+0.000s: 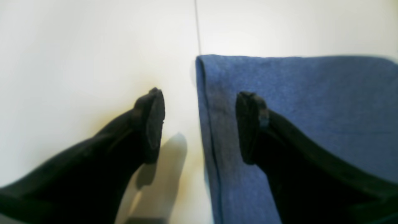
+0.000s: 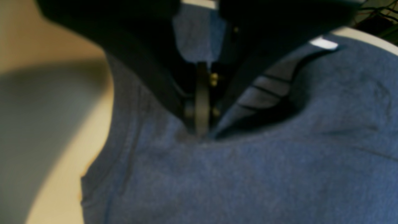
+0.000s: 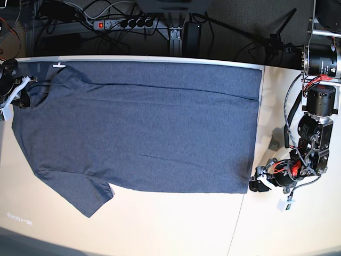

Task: Fold the T-shirt properly

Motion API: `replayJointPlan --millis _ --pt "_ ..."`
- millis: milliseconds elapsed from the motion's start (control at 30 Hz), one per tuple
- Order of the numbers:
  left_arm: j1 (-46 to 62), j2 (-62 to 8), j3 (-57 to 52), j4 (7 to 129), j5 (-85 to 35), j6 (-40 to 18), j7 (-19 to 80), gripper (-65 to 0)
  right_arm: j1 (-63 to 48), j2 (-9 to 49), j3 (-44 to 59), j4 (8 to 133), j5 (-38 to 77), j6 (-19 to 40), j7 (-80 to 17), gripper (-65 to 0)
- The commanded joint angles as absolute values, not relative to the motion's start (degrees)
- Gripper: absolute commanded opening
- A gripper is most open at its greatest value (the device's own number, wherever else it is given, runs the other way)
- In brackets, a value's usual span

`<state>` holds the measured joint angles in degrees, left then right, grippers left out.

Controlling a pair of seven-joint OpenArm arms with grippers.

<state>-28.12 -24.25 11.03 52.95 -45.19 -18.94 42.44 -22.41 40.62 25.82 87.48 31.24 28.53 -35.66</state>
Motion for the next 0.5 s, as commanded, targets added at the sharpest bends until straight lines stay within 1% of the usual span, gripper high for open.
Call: replayJointPlan --millis 0,67,267,400,467 --pt "-29.8 -24.8 9.9 52.8 -47.2 -21.4 42.2 -25.6 -22.3 42.0 26.7 88.2 31.7 27.4 -34.8 -65.0" --pt "-29.8 -24.8 9.1 50.9 -50.6 -23.2 43.1 -25.6 -22.3 42.0 26.7 88.2 31.7 27.4 -34.8 -65.0" --pt "-29.8 -24.6 9.0 45.1 -56.9 -26.3 44.2 -25.6 -22.3 42.0 26.7 88.2 31.7 27.4 -35.0 -65.0" --pt "-29.8 -24.3 9.0 42.5 -59.4 -26.6 45.1 -25.6 -22.3 42.0 26.7 88.2 31.7 27.4 -35.0 -65.0" --pt "-29.8 -23.9 9.0 41.6 -60.9 -27.8 45.4 -25.6 -22.3 42.0 26.7 88.2 31.7 27.4 -35.0 -65.0"
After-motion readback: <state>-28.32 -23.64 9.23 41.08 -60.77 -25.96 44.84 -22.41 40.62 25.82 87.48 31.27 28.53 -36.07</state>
